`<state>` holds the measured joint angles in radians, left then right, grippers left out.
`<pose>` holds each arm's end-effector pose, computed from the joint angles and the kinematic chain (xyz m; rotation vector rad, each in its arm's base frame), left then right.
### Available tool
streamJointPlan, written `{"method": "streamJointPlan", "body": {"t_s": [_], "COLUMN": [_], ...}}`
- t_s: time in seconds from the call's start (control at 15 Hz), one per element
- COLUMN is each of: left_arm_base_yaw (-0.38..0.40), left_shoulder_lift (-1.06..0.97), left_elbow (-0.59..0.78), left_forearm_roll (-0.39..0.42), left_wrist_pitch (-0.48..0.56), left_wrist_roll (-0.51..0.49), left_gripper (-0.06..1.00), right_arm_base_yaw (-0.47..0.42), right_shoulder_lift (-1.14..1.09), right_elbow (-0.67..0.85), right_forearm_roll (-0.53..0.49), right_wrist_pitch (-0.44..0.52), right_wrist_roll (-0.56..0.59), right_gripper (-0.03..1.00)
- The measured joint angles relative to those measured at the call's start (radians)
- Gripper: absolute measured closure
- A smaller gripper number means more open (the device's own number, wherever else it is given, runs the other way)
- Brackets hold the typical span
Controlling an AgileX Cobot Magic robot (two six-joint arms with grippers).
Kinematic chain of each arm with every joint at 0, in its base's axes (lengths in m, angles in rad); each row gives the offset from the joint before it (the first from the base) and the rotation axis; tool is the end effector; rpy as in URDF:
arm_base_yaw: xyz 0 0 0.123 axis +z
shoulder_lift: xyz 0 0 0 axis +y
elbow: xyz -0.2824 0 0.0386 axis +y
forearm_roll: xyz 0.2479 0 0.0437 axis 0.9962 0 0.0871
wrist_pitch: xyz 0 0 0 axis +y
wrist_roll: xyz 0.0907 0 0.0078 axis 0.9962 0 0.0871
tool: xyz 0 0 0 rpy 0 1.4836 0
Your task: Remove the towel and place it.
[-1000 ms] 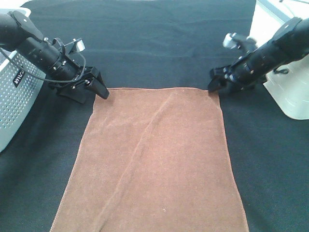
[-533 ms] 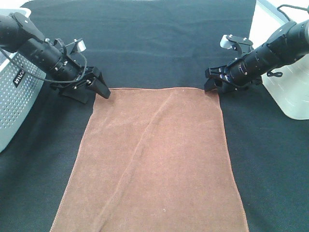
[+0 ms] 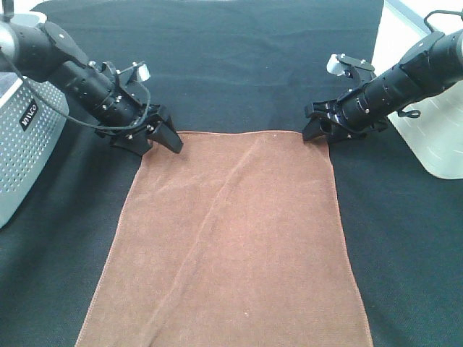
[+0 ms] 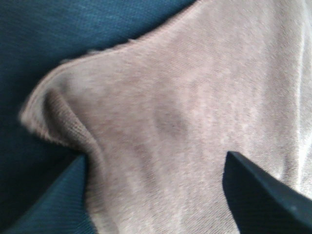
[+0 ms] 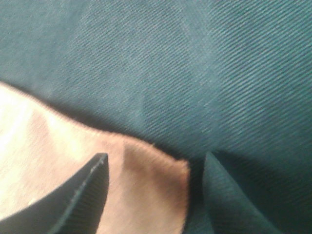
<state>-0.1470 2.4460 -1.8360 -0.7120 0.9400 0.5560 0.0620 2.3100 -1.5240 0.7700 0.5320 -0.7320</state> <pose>0.4761 -0.1191 0.0931 0.4229 2.7767 -0.8110 0.4606 0.0609 0.0853 -0.2444 2.6257 0.4889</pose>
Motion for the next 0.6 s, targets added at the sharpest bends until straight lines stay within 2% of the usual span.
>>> {"method": "streamJointPlan", "body": {"t_s": [0.13, 0.2, 0.27, 0.33, 0.47, 0.53, 0.6], "left_arm_base_yaw": [-0.004, -0.005, -0.006, -0.006, -0.006, -0.006, -0.007], "left_shoulder_lift": [0.002, 0.005, 0.006, 0.01, 0.015, 0.015, 0.015], "left_elbow": [0.0, 0.0, 0.0, 0.0, 0.001, 0.001, 0.001], "left_forearm_roll": [0.0, 0.003, 0.011, 0.032, 0.054, 0.057, 0.059], "left_wrist_pitch": [-0.001, -0.002, -0.006, -0.024, -0.047, -0.052, -0.054], "left_wrist_roll": [0.0, -0.002, -0.012, -0.036, -0.052, -0.054, -0.056], "left_gripper": [0.29, 0.35, 0.43, 0.62, 0.88, 0.93, 0.94], "right_arm_base_yaw": [0.0, 0.0, 0.0, 0.0, 0.0, 0.0, 0.0], "right_shoulder_lift": [0.0, 0.002, 0.004, 0.007, 0.009, 0.009, 0.01], "right_elbow": [0.0, 0.0, 0.0, 0.0, 0.0, 0.0, 0.0], "right_forearm_roll": [0.0, 0.0, 0.0, 0.0, 0.0, -0.001, -0.001], "right_wrist_pitch": [0.01, 0.013, 0.014, 0.015, 0.013, 0.009, 0.007], "right_wrist_roll": [0.001, 0.007, 0.011, 0.018, 0.021, 0.022, 0.028], "right_gripper": [0.48, 0.55, 0.62, 0.73, 0.91, 0.97, 0.97]}}
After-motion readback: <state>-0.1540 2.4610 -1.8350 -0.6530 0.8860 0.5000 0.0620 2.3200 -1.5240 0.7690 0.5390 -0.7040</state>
